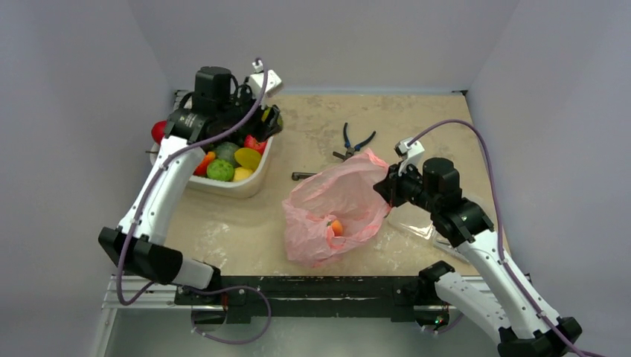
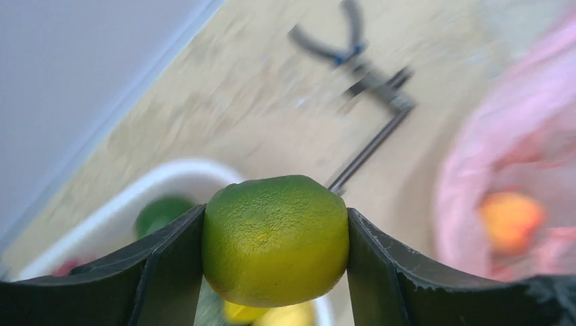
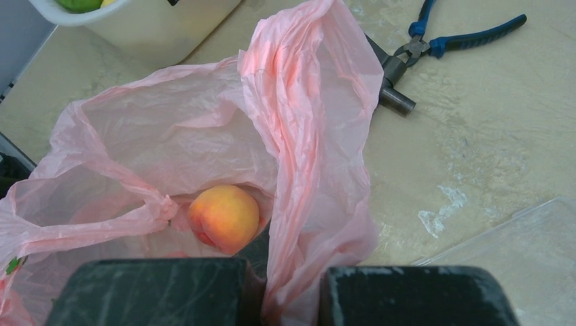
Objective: Place the fake fruits into the plastic bag and tie a complex knot
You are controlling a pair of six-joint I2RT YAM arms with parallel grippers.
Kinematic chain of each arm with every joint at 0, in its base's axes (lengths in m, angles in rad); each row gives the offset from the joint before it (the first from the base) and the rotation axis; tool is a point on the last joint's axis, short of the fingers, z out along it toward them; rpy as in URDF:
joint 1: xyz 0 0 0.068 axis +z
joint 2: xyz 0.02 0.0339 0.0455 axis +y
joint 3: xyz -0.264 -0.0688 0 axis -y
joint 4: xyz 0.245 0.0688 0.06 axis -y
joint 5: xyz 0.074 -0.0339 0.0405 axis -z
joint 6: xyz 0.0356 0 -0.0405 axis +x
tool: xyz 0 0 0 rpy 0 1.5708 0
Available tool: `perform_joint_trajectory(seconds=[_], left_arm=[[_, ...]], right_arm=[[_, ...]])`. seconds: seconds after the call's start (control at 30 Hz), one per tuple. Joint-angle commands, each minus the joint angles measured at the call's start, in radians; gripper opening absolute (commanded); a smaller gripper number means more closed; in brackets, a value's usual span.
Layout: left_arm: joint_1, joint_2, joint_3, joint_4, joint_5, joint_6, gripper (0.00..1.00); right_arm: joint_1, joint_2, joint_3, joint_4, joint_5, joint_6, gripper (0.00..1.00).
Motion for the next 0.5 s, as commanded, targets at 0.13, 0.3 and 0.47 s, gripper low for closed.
perform_joint_trajectory(seconds=[0.13, 0.3, 0.47], left_arm=[[-0.453, -0.077, -0.243, 0.280, 0.224, -0.148, 0.45], [-0.633, -0.015, -0.408, 0.418, 0.108, -0.031, 0.47], [-0.661, 0.088, -0.450, 0.446, -0.001, -0.009, 0.67]], right_arm=[[-0.006, -0.013, 0.024, 0.029, 0.005, 0.003, 0.00], [-0.012, -0.004, 0.029, 0.033, -0.002, 0.005, 0.00], [-0.022, 0.000, 0.040, 0.017, -0.007, 0.001, 0.00]])
